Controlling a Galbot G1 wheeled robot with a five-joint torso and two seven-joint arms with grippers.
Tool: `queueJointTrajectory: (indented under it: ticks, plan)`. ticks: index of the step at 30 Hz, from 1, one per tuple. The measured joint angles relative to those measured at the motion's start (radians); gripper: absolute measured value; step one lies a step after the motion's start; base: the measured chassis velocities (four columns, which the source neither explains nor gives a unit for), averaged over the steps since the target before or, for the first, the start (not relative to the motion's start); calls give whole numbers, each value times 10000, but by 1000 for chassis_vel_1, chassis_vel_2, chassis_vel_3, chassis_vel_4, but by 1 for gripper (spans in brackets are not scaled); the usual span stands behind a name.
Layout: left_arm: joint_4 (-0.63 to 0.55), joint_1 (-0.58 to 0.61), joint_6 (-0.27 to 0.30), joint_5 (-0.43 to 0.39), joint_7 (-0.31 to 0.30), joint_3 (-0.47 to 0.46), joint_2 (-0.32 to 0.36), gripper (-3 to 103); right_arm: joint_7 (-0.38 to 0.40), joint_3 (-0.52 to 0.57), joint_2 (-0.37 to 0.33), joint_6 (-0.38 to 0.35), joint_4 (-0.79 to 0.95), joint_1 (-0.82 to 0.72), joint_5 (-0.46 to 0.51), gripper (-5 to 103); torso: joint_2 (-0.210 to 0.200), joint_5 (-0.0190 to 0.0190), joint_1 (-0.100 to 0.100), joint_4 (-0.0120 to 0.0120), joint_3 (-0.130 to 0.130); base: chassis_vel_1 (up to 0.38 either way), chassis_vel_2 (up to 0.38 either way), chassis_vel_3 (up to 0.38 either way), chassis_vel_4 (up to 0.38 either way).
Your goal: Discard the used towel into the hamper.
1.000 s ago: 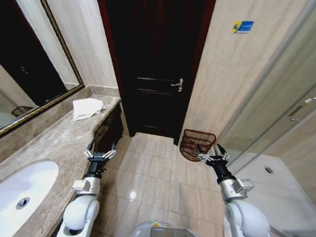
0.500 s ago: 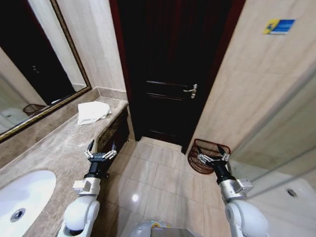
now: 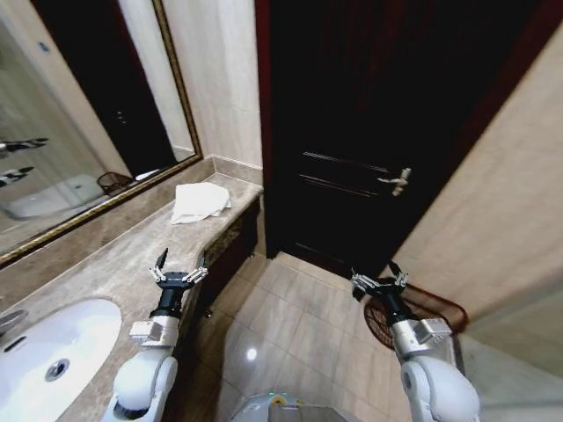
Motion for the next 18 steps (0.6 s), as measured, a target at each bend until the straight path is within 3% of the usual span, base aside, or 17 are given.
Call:
queueJointTrajectory:
  ticks: [18]
  plan:
    - [53, -47, 110, -18, -70, 47, 22, 100, -49, -7, 12, 22, 11, -50, -27, 100, 1, 0, -1, -1, 0, -140, 180, 190, -134]
